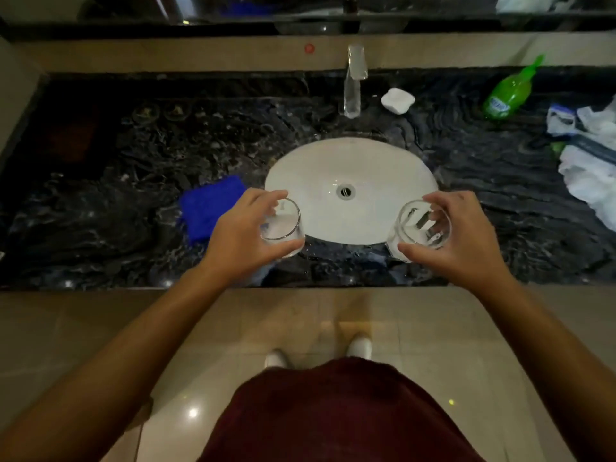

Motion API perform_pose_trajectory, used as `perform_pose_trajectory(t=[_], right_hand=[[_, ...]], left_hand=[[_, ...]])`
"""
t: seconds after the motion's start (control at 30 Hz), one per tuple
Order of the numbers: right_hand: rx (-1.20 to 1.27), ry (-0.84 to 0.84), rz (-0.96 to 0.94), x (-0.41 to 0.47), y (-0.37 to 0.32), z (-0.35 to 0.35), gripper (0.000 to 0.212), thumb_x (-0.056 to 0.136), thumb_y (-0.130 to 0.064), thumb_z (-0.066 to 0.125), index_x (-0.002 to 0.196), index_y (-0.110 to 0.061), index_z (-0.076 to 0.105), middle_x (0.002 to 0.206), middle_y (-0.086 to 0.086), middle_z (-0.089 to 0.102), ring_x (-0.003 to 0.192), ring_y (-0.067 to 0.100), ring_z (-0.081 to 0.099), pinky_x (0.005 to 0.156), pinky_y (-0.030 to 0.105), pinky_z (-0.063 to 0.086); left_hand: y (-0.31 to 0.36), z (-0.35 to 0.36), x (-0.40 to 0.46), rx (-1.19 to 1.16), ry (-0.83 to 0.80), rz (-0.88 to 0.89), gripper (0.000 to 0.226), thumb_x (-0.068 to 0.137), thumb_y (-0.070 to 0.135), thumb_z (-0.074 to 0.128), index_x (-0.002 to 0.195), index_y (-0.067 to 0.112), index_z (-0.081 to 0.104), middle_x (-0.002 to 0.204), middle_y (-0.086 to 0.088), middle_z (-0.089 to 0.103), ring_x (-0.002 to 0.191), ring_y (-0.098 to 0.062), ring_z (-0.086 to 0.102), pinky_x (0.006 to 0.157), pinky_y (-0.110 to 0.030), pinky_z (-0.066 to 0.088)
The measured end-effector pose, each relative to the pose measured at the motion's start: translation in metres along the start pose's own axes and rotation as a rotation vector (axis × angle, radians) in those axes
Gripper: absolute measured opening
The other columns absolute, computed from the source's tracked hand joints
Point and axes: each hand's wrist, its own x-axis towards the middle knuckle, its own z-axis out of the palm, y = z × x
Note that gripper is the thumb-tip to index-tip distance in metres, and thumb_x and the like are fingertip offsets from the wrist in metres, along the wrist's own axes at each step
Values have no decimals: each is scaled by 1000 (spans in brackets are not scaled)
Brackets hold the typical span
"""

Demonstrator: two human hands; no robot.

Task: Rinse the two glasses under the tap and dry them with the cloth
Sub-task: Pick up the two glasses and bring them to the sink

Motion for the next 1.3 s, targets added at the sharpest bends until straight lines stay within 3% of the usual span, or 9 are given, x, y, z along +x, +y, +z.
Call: perform_pose_trajectory(t=[0.07, 0.13, 0.23, 0.37, 0.5, 0.73, 0.97, 1.3], right_hand=[[3, -18, -2, -5, 21, -2, 86, 61, -40, 96, 135, -17, 57, 124, 2, 51, 94, 8, 57, 85, 31, 56], [2, -40, 8, -9, 39, -2, 86, 62, -44, 95, 135, -18, 57, 126, 3, 52, 96, 14, 60, 85, 38, 57], [2, -51, 25, -10, 66, 9, 84, 62, -52, 91, 131, -17, 59, 122, 1, 53, 98, 15, 60, 82, 36, 55], [31, -90, 61, -6, 90, 38, 86, 62, -67, 78, 130, -19, 59, 119, -6, 49, 98, 5, 52, 80, 29, 49], [15, -123, 72, 5, 103, 65, 84, 65, -56, 90, 133, -19, 57, 127, 1, 52, 108, 15, 58, 84, 32, 52], [-29, -159, 43, 21, 101, 84, 84, 71, -58, 80, 141, -21, 53, 138, 3, 52, 126, 25, 55, 94, 44, 57], [-27, -217, 39, 20, 98, 91, 83, 71, -44, 88, 142, -17, 55, 138, 6, 53, 128, 27, 52, 95, 41, 54], [6, -227, 58, 7, 105, 94, 81, 73, -34, 88, 144, -14, 54, 141, 12, 50, 132, 30, 50, 93, 44, 55]], left_hand=[[9, 21, -6, 18, 19, -37, 73, 75, 32, 94, 137, 8, 62, 122, -11, 64, 103, -21, 65, 87, -43, 59], [16, 39, -9, 40, 22, -54, 71, 76, 29, 94, 136, 7, 62, 123, -13, 63, 104, -24, 66, 86, -45, 58], [13, 61, -9, 57, 28, -101, 72, 76, 26, 94, 136, 5, 61, 124, -14, 63, 107, -26, 66, 89, -44, 58], [-2, 90, -4, 58, -4, -111, 73, 76, 28, 94, 137, 7, 61, 125, -11, 63, 108, -25, 65, 91, -36, 57], [-26, 112, 11, 72, -67, -129, 75, 76, 34, 92, 140, 11, 59, 128, -8, 61, 110, -24, 65, 92, -41, 58], [-47, 137, 20, 71, -165, -79, 74, 79, 46, 87, 141, 23, 53, 135, 4, 57, 118, -14, 60, 94, -37, 57], [-41, 147, 8, 97, -196, -69, 77, 79, 40, 89, 143, 19, 53, 134, -4, 57, 120, -26, 61, 94, -45, 58], [-40, 152, -6, 89, -221, -119, 79, 79, 33, 89, 147, 20, 50, 141, -5, 52, 128, -27, 55, 99, -45, 56]])
